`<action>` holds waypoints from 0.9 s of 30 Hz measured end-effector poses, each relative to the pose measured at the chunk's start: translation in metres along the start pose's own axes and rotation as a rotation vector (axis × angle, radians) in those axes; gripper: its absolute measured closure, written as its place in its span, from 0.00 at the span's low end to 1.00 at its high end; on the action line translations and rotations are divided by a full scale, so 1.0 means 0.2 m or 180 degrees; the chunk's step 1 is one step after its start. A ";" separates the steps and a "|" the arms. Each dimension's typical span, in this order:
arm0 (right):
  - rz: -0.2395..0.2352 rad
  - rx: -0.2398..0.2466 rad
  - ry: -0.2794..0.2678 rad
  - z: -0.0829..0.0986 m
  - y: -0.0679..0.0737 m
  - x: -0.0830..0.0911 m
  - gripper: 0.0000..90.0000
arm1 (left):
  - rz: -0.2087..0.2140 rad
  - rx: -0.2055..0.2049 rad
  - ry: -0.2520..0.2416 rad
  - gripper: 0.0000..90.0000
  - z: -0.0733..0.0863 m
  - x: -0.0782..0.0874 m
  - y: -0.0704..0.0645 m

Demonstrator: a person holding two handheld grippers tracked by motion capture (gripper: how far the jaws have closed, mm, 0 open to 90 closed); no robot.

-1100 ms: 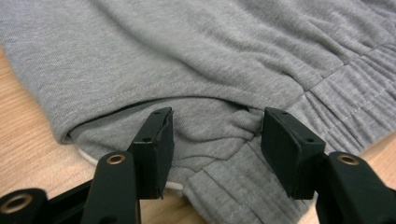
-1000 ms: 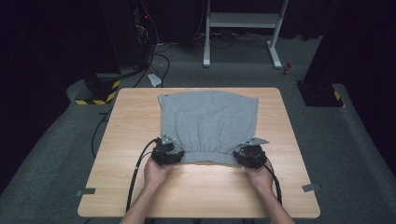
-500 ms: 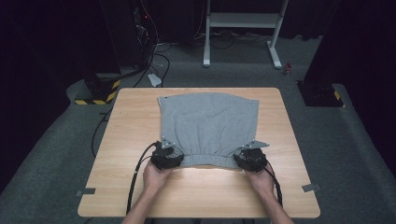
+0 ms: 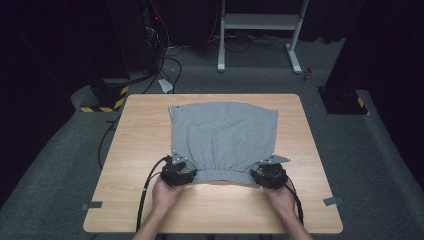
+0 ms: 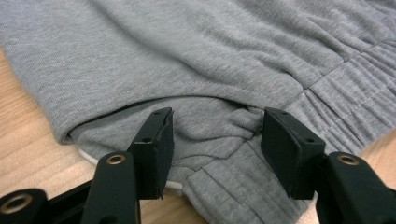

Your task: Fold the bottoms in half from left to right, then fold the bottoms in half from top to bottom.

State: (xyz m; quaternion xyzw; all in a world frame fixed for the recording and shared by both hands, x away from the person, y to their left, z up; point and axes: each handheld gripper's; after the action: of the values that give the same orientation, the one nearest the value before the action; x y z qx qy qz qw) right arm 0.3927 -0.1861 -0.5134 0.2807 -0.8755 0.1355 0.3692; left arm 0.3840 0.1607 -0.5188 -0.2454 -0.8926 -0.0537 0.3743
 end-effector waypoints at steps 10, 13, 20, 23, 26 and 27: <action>-0.0030 -0.0011 0.0005 0.03 0.02 0.03 0.60 | 0.0019 -0.0016 0.0006 0.49 0.04 0.04 -0.04; -0.0039 -0.0002 0.0005 0.04 0.03 0.04 0.60 | 0.0029 -0.0013 0.0005 0.49 0.06 0.06 -0.05; -0.0075 -0.0018 -0.0023 0.07 0.05 0.06 0.59 | 0.0029 -0.0015 -0.0012 0.49 0.09 0.08 -0.06; -0.0078 -0.0013 -0.0037 0.08 0.05 0.07 0.59 | 0.0026 -0.0014 0.0008 0.49 0.09 0.09 -0.06; -0.0085 -0.0021 -0.0056 0.09 0.06 0.07 0.59 | 0.0022 -0.0009 -0.0008 0.49 0.10 0.09 -0.07; -0.0084 -0.0043 -0.0063 0.10 0.06 0.08 0.58 | 0.0023 -0.0012 -0.0011 0.49 0.10 0.09 -0.07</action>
State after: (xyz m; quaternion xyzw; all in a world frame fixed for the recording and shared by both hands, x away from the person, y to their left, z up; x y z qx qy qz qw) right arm 0.3659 -0.1905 -0.5160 0.2911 -0.8762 0.1220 0.3642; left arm 0.3529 0.1613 -0.5194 -0.2495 -0.8923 -0.0536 0.3725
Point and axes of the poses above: each handheld gripper's, and its own axes: x roughly backward along the jaws, z roughly out of its underside, y roughly to its left, and after that the axes turned 3 degrees about x, right-handed
